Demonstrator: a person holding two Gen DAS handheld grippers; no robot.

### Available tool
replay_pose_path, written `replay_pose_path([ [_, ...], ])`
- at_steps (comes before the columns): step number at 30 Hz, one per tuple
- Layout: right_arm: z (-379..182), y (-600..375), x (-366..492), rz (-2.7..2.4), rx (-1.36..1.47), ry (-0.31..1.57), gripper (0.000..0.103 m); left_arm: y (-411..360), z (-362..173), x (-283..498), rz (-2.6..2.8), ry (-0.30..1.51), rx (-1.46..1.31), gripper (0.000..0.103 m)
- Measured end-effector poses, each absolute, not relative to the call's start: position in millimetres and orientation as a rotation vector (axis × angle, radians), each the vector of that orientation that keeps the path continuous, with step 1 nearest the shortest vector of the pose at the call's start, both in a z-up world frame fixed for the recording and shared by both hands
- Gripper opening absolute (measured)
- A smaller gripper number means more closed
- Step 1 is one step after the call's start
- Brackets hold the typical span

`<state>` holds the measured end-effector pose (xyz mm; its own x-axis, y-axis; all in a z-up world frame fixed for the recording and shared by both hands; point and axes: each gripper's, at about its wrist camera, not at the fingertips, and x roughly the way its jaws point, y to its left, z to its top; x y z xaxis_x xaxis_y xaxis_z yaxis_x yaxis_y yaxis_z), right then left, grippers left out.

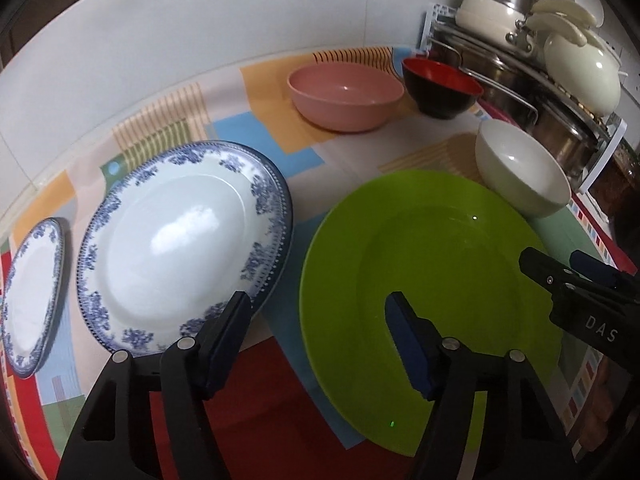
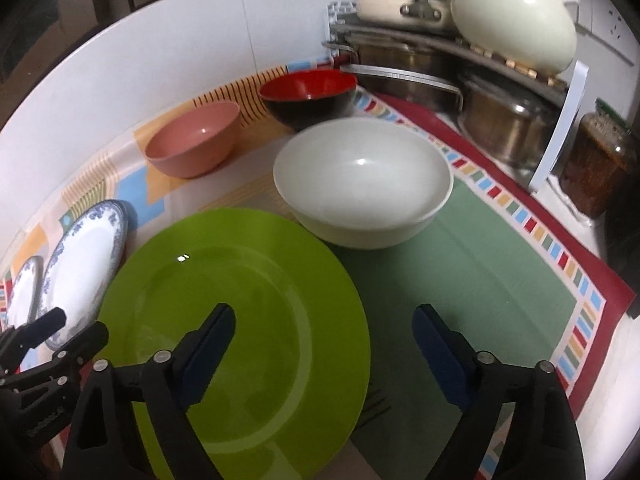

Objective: Organize plates and bowls
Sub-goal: 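Move both tools to the lime-green plate rim and close on it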

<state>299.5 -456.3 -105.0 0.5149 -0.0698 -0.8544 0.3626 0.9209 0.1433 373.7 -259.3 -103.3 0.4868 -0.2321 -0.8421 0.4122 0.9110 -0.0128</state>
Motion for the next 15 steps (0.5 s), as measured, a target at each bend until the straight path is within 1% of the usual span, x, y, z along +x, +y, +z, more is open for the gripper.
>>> replay_pose_path([
  [4, -114.7, -457.8, 301.8, -0.265, 0.332, 1.03, 0.083, -265.8, -110.2, 378.5, -0.411, 1.016, 0.198, 0.06],
  [8, -122.9, -460.7, 303.6, -0.257, 0.357, 1.055, 0.077, -270.6, -114.1, 381.5, -0.421, 1.03, 0.199, 0.056],
  [12, -126.4, -463.3, 303.9, -0.263, 0.357, 1.065, 0.072, -273.1, -118.4, 385.5, -0.427, 1.045, 0.192, 0.055],
  [15, -128.5, -464.7, 305.3, -0.253, 0.366, 1.074, 0.067, -274.8, -120.8, 387.1, -0.43, 1.052, 0.189, 0.052],
])
